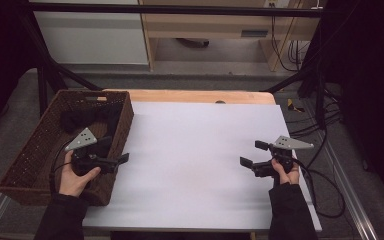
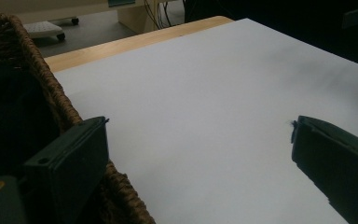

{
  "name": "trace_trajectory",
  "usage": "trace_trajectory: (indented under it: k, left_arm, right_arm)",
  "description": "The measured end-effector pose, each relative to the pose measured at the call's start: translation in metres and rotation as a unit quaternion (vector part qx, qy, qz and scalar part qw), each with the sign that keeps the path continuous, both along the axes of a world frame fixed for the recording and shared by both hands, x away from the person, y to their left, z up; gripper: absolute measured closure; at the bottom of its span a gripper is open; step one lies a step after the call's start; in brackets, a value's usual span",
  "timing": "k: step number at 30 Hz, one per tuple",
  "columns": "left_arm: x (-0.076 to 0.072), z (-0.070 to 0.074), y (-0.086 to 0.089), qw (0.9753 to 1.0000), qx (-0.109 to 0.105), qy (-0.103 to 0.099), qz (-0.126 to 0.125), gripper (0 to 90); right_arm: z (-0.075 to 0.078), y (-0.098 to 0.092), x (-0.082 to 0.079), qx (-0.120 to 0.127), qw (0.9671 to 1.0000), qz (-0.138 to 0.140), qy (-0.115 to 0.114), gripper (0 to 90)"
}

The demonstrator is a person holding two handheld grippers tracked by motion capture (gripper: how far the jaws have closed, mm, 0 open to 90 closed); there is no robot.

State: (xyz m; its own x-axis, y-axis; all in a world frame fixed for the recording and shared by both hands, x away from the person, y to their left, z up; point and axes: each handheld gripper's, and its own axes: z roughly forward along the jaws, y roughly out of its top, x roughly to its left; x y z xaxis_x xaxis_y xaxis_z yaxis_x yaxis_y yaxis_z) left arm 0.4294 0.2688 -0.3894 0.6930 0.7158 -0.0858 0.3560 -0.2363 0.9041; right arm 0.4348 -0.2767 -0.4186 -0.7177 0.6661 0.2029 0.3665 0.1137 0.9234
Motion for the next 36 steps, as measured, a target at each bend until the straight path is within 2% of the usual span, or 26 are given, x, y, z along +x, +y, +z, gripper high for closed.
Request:
trace_trajectory:
  k: [10,19,36]
  left_arm:
    - [0.001,0.003,0.003,1.0000,0.006,0.001,0.006,3.4]
    - [0.000,0.008,0.006,0.9999,0.000,-0.002,0.011,3.0]
    - [0.003,0.017,0.014,0.9993,0.009,0.003,0.036,2.9]
  right_arm:
    - [-0.003,-0.002,0.001,-0.003,1.0000,-0.002,0.005,2.4]
    - [-0.004,-0.003,0.001,-0.002,1.0000,-0.002,0.007,2.3]
    - [-0.004,-0.003,0.001,-0.003,0.9999,-0.003,0.010,2.2]
